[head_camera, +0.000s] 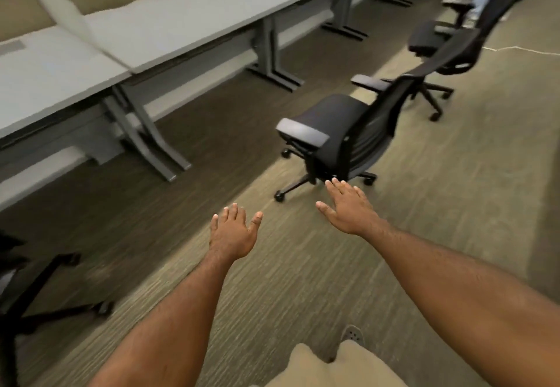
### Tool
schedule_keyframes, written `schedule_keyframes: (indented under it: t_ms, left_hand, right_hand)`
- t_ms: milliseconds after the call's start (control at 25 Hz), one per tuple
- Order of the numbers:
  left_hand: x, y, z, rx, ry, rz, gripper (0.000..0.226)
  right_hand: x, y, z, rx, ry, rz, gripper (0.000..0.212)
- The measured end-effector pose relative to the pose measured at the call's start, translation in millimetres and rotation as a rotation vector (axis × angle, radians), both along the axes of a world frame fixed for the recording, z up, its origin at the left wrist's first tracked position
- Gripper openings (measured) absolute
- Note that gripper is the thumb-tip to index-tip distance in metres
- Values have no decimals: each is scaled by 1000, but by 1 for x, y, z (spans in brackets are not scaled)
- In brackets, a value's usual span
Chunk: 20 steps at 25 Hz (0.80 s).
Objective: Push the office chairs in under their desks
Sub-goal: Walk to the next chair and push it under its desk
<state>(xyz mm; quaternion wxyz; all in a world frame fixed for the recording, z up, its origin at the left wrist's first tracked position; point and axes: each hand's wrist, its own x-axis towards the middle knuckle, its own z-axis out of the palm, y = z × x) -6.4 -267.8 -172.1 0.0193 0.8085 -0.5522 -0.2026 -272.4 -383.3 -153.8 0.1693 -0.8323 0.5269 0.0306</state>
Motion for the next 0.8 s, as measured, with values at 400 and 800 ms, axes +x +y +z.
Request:
schedule_keyframes:
  t_ms: [400,800]
  left_hand:
    - [-262,-218,19,-204,42,-409,88]
    - [-338,-422,107,-661,-114,-500,75]
  right_hand:
    - [-273,-106,-19,102,63,-360,78]
    - [-318,-282,20,-65,-53,-421,76]
